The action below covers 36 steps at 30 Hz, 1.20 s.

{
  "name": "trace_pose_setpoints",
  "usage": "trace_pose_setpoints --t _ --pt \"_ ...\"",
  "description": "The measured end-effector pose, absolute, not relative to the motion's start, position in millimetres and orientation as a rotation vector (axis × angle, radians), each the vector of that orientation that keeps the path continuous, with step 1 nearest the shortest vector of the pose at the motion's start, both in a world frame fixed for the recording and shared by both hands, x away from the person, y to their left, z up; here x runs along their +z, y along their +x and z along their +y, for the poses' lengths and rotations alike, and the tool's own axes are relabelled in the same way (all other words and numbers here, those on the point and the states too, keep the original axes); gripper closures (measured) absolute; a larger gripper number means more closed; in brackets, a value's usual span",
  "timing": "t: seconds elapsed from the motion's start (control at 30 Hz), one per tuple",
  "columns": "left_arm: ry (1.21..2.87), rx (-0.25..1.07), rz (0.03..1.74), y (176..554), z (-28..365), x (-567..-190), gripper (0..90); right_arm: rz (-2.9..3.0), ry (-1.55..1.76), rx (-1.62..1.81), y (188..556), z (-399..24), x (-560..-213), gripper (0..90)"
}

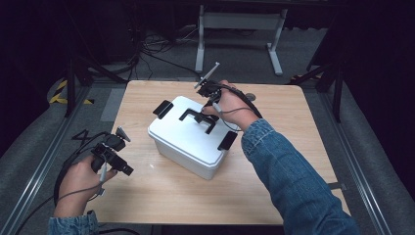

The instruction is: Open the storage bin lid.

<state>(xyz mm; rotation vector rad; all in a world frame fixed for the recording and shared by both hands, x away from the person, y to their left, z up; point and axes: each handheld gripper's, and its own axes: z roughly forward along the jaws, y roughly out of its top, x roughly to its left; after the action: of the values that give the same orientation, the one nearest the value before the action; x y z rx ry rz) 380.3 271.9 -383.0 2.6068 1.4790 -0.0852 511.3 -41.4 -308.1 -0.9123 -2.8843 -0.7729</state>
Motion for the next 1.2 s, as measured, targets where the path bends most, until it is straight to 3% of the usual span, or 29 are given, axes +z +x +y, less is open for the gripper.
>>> trace_pose_setpoints --t 0.63,1.2 --pt "2.618 -0.097 1.485 382.4 269.7 -386.6 32.4 -2.868 -0.857 -0.942 491.0 -39.5 -276.0 61.6" --pt "2.615 -0.101 1.493 382.3 271.7 -389.0 32.2 -2.865 -0.707 -0.948 466.5 -14.4 -269.9 57.9"
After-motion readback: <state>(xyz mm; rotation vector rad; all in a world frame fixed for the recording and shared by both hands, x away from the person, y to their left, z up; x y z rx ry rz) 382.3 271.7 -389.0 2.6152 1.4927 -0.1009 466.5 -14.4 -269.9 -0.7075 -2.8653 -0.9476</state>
